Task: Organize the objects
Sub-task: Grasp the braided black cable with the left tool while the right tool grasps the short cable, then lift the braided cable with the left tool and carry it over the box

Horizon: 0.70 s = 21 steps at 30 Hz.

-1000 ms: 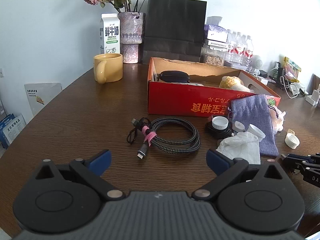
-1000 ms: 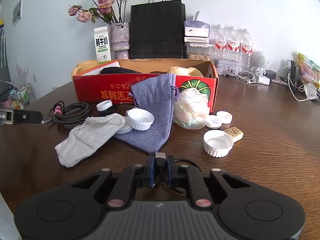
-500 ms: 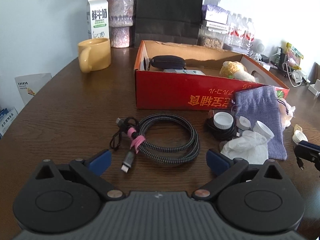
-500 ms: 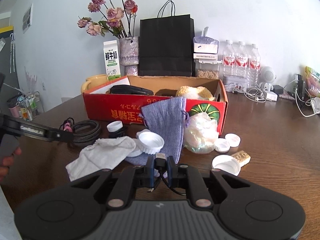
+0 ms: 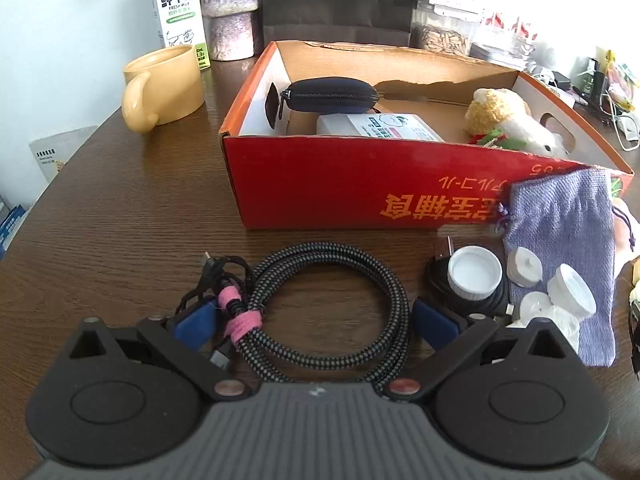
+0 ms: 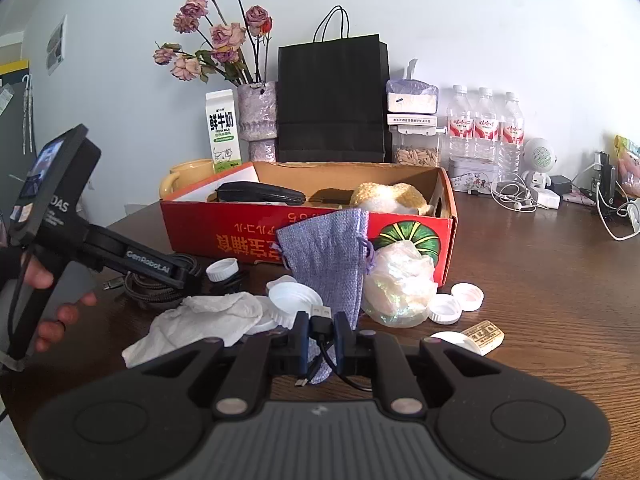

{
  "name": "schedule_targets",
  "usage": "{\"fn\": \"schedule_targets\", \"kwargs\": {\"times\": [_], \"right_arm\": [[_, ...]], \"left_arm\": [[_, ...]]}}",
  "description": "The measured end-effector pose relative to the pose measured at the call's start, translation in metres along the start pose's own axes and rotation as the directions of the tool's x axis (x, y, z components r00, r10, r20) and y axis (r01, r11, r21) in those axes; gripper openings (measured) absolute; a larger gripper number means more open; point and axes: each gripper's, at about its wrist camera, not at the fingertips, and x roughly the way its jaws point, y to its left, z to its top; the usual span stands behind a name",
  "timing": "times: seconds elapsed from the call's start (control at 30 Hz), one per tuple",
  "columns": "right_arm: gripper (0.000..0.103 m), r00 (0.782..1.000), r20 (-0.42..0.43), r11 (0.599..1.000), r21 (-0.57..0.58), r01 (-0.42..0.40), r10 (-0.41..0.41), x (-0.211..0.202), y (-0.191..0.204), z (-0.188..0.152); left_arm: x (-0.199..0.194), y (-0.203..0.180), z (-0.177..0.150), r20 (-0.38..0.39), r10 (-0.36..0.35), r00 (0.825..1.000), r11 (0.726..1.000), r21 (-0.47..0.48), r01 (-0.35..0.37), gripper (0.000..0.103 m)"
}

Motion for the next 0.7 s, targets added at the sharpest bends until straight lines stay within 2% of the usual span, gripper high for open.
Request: {"fn": "schedule_targets", "kwargs": {"times": [0.03,0.1,0.27,0.37,0.53,0.7], "right_arm": [[0.012,1.0,0.003,1.0,0.0,-0.001,0.001,0.0,0.0,0.0],[0.012,1.0,0.01,1.0,-0.004,0.001,-0.001,-0.001,0.001,0.001],[0.012,1.0,0.016,1.0,-0.016,0.011,-0.011,-0.004,0.006,0.004],[0.012,1.0,0.022,0.999,-0.029,0.019,-0.019,-0.006,0.011,0.009],[0.012,0.998,0.056,0.998,-0.06,0.018,-0.014,-0.002,0.02,0.028],[0.012,0.997,0.077,0.997,-0.075,0.007,-0.001,0.02,0.028,0.058]], "left_arm": [[0.0,0.0,0.0,0.001,-0.001,1.0,1.0,0.001,0.001,0.103],[-0.003,0.001,-0.001,0.018,-0.003,1.0,1.0,0.0,0.003,0.096],[-0.013,0.014,-0.007,0.045,-0.02,0.999,0.999,-0.028,0.021,0.094],[-0.032,0.02,-0.009,0.112,-0.017,0.994,0.999,-0.026,0.02,0.094],[-0.075,0.022,0.006,0.26,-0.034,0.965,0.999,-0.007,0.037,0.094],[-0.092,0.011,0.042,0.362,-0.062,0.93,0.998,0.017,0.06,0.094]]}}
